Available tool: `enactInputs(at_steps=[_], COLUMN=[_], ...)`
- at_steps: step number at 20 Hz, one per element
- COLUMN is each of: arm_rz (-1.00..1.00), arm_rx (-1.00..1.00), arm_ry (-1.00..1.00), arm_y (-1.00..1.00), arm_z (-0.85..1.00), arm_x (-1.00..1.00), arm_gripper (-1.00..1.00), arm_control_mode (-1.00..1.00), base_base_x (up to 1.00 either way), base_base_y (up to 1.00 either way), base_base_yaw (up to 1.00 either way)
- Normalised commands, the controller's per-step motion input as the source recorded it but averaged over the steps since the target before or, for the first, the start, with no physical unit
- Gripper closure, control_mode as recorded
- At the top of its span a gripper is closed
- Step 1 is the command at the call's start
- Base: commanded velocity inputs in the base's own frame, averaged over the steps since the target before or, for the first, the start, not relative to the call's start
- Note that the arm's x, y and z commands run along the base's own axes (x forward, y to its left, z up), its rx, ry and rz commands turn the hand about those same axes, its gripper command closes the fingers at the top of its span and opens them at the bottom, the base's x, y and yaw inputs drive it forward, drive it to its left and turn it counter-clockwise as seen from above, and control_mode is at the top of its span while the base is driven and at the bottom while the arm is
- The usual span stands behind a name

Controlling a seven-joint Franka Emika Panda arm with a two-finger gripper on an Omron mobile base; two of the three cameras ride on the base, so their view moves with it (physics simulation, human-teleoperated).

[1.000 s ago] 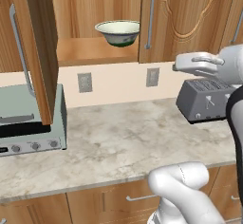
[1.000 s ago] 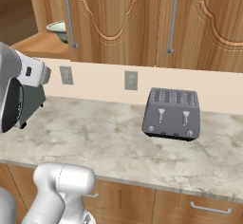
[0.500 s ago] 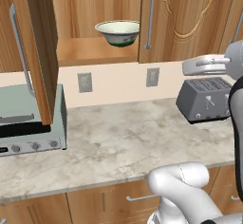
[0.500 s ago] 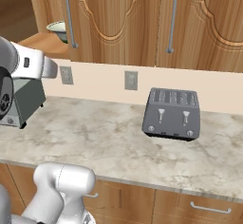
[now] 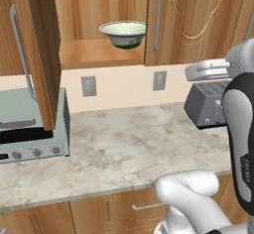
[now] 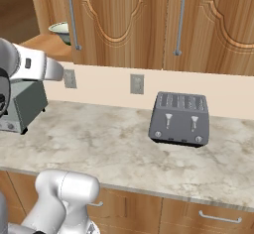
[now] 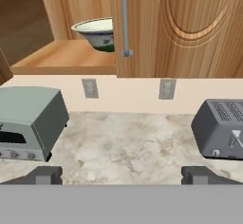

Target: Move the bowls from the cabinet to the plates on the dining table.

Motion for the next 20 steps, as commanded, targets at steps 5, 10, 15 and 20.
enactInputs(at_steps=[5,10,15,20], arm_rz=[-0.08,-0.04,0.0,0.0], arm_rx=[-0.01,0.0,0.0,0.0], arm_ry=[0.0,0.02,0.0,0.0], arm_y=[0.0,-0.01,0.0,0.0], arm_z=[0.28,0.34,0.13,0.0], arm_x=[0.14,0.09,0.21,0.37], arm_gripper=[-1.0,-1.0,-1.0,-1.0], arm_control_mode=[-1.0,-1.0,-1.0,-1.0], base_base_x=[0.0,0.0,0.0,0.0], base_base_y=[0.0,0.0,0.0,0.0], base_base_yaw=[0.0,0.0,0.0,0.0])
